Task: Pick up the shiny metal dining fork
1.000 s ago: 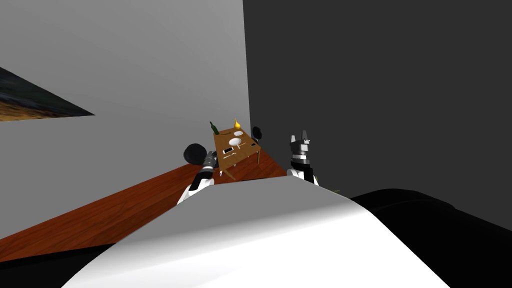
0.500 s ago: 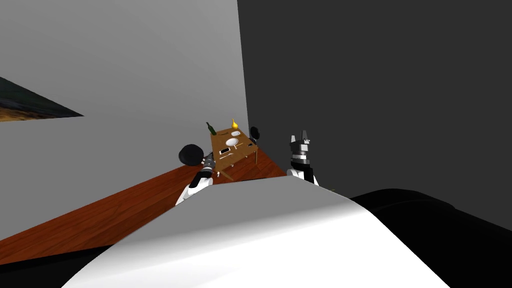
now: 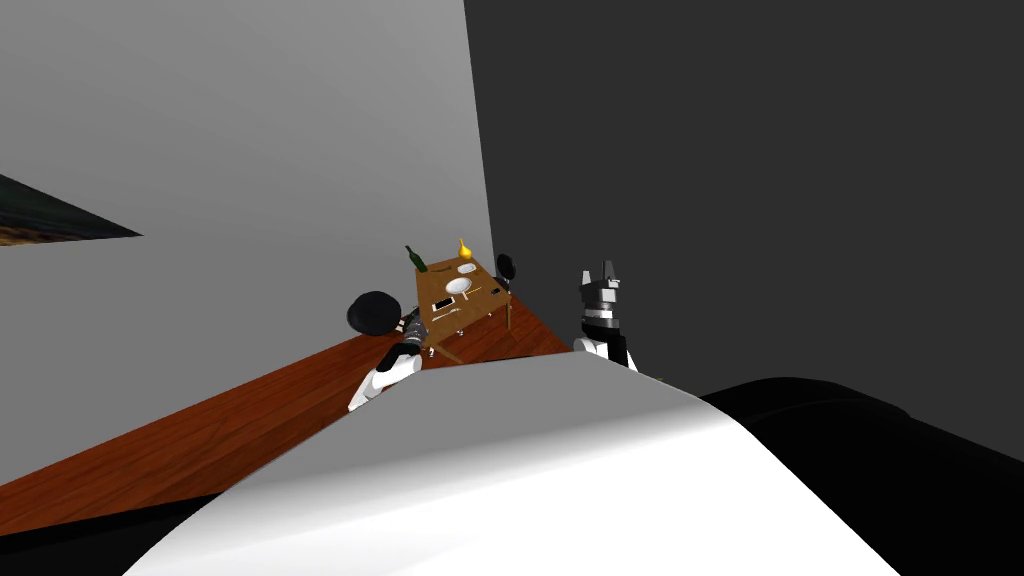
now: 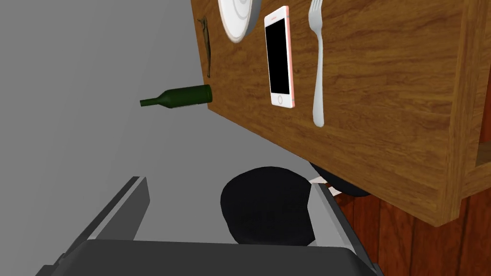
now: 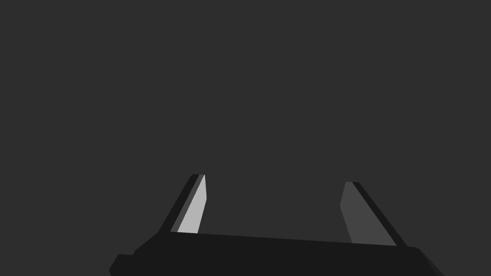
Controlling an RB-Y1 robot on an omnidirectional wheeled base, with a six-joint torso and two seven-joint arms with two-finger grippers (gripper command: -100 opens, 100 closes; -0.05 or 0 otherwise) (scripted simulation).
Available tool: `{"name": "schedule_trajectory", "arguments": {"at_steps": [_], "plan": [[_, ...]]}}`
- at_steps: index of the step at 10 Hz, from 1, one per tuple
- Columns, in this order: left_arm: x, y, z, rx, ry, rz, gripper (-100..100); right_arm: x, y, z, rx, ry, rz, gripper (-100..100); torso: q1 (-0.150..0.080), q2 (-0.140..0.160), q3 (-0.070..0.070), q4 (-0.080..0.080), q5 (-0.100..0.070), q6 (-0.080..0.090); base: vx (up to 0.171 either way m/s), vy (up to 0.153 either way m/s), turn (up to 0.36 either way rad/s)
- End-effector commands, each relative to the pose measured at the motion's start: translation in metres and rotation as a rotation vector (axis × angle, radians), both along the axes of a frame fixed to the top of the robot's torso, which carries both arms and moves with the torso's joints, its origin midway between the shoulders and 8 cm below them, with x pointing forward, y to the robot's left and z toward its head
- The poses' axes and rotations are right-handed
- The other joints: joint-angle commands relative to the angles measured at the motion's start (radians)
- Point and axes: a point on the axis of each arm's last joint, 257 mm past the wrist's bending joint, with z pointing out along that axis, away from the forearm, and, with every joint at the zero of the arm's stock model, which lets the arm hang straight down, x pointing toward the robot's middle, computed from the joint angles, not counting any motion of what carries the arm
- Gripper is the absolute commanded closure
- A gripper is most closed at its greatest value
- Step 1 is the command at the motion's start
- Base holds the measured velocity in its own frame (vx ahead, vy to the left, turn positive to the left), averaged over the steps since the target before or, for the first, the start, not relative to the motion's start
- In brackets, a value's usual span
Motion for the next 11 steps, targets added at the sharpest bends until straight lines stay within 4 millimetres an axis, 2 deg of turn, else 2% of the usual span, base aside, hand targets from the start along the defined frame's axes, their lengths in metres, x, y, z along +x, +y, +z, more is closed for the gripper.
{"name": "schedule_trajectory", "arguments": {"at_steps": [1, 2, 3, 4, 7, 9, 11], "plan": [[-0.008, 0.014, -0.021, -0.025, 0.062, 0.041, -100, 0.0, 0.0, 0.0, 0.0, 0.0, 0.0, 0, 0.0, 0.0, 0.0, 0.0, 0.0, 0.0, 0.058, -0.106, -0.075], [-0.013, 0.015, -0.031, -0.034, 0.094, 0.048, -100, 0.0, 0.0, 0.0, 0.0, 0.0, 0.0, 0, -0.002, -0.001, -0.001, 0.0, 0.0, 0.0, 0.046, -0.07, -0.008], [-0.013, 0.015, -0.031, -0.034, 0.095, 0.048, -100, 0.0, 0.0, 0.0, 0.0, 0.0, 0.0, 0, 0.0, -0.001, 0.0, 0.0, 0.0, 0.0, 0.02, -0.023, 0.011], [-0.019, 0.026, -0.045, -0.05, 0.142, 0.076, -100, 0.0, 0.0, 0.0, 0.0, 0.0, 0.0, 0, 0.003, 0.001, 0.0, 0.0, 0.0, 0.0, 0.032, -0.036, -0.049], [-0.027, 0.036, -0.062, -0.071, 0.205, 0.106, -100, 0.0, 0.0, 0.0, 0.0, 0.0, 0.0, 0, 0.003, 0.0, 0.0, 0.0, 0.001, 0.0, 0.043, -0.028, -0.027], [-0.034, 0.051, -0.082, -0.098, 0.279, 0.154, -100, 0.0, 0.0, 0.0, 0.0, 0.0, 0.0, 0, 0.003, -0.002, -0.001, 0.0, 0.001, 0.0, 0.081, -0.032, -0.049], [-0.041, 0.051, -0.089, -0.107, 0.307, 0.161, -100, 0.0, 0.0, 0.0, 0.0, 0.0, 0.0, 0, 0.003, -0.003, -0.002, -0.001, 0.001, 0.0, 0.054, -0.019, -0.013]]}}
